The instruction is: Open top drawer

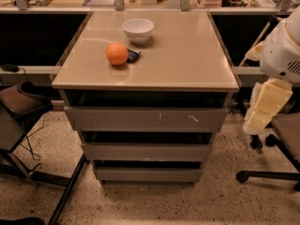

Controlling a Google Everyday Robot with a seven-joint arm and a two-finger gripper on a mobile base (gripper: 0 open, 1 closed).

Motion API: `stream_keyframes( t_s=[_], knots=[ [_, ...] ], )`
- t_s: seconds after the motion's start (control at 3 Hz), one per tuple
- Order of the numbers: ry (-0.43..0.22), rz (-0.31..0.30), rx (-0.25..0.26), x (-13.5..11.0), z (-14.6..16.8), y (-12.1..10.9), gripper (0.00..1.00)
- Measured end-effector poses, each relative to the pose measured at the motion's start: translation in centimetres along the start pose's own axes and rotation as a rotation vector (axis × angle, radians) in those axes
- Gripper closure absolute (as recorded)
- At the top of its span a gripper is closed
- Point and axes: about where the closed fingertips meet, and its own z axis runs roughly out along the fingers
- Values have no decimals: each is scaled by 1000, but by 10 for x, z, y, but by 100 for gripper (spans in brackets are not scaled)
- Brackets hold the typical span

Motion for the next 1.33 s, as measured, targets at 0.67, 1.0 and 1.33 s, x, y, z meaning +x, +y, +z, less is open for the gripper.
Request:
stream_keyframes(
  t_s=[0.67,1.0,1.33],
  knots=[
    [-42,44,-94,-2,89,10,0],
    [-99,-2,-79,-37,101,5,0],
    [-102,-3,-76,-38,101,4,0]
  ],
)
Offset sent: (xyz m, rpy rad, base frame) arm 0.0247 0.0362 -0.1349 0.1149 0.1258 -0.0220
